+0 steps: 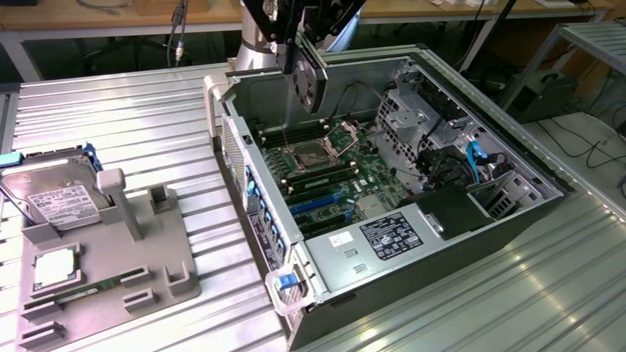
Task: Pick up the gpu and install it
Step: 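Pick up the gpu and move the gpu toward the slot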
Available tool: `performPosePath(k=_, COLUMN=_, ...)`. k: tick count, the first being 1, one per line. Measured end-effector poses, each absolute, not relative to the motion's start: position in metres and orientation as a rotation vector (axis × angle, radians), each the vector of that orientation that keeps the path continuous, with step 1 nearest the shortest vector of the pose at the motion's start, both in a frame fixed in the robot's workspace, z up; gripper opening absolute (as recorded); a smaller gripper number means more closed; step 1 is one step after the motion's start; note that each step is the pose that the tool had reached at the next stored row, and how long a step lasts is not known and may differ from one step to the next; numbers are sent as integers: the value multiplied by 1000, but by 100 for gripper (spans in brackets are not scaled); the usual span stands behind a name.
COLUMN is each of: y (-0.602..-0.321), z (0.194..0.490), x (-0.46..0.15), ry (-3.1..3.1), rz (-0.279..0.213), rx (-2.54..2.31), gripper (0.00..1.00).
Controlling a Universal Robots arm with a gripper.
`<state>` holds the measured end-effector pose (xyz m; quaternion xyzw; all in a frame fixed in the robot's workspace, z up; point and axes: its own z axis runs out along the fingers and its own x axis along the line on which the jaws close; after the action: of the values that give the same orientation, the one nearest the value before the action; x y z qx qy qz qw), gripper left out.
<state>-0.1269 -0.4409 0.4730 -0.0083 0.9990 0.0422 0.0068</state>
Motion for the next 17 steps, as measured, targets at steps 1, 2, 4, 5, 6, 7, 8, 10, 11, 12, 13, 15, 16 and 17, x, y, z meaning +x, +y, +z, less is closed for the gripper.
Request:
performPosePath(k=1, y=-441, z=473, x=-124, ry=3125, rz=132, rx=-26, gripper=28)
performPosePath(k=2, y=-441, z=473, x=-120, ry=3125, rz=132, rx=-26, gripper=28)
performPosePath(k=4, y=-441, z=473, x=-112, ry=3125, rz=132, rx=-26, gripper=28)
performPosePath(k=5, y=-441, z=473, x=-107, ry=3125, rz=132, rx=-26, gripper=28)
performPosePath(k=6, y=-441, z=473, x=-100, ry=3125, rz=132, rx=-26, gripper=28)
performPosePath(k=7, y=-441, z=473, x=-92, ry=3125, rz=132, rx=-26, gripper=28)
performPosePath(k=8, y=-441, z=473, x=-87, ry=3125, rz=132, rx=-26, gripper=28)
performPosePath(k=10, y=-441, z=473, x=-75, ry=3125, rz=132, rx=-26, gripper=28)
performPosePath(k=11, y=-441, z=473, x=-70, ry=3125, rz=132, rx=-26, gripper=28)
performPosePath(k=12, y=-441, z=473, x=-65, ry=3125, rz=132, rx=-26, gripper=28)
performPosePath(k=13, y=-441, z=473, x=-61, ry=3125, rz=132, rx=-26, gripper=28)
performPosePath(k=15, y=-441, z=473, x=-47, ry=3125, rz=132, rx=-26, gripper=28)
performPosePath(k=16, y=-441, z=473, x=-39, ry=3125, rz=132, rx=-26, gripper=28)
performPosePath(k=17, y=-441, z=473, x=-34, ry=3125, rz=132, rx=-26, gripper=28)
